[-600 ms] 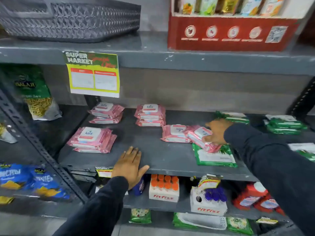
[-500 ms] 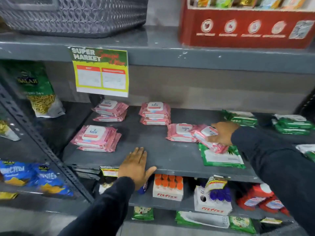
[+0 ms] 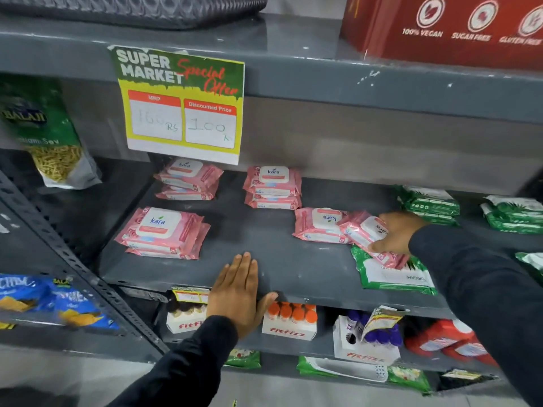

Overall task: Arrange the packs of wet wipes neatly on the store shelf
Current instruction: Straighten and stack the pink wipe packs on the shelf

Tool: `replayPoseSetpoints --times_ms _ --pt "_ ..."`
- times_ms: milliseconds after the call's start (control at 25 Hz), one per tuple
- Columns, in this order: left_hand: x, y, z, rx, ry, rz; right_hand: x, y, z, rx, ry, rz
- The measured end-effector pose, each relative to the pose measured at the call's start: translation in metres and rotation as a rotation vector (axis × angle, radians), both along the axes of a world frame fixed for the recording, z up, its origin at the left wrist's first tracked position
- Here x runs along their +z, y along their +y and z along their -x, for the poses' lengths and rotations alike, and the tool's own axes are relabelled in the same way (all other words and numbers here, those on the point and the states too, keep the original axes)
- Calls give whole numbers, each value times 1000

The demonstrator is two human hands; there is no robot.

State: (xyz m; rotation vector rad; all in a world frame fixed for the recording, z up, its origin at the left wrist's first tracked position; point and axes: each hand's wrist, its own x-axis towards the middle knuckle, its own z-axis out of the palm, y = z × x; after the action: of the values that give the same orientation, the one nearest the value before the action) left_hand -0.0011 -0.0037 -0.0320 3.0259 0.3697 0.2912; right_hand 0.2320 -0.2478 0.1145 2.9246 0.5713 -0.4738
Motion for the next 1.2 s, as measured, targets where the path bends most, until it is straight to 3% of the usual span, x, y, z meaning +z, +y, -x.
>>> replayPoseSetpoints --times_ms 200,440,600,960,1200 --pt "3 -4 0 43 -8 7 4 4 -6 -49 66 -47" --pt "3 -13 2 143 -46 25 33 29 -13 20 4 -79" --pt "0 -23 4 214 -52 60 48 75 -8 406 -168 -132" --pt "1 -23 6 209 -56 38 -11 152 24 1415 -567 103" --pt "1 -22 6 212 -45 23 -26 169 17 1626 -594 51"
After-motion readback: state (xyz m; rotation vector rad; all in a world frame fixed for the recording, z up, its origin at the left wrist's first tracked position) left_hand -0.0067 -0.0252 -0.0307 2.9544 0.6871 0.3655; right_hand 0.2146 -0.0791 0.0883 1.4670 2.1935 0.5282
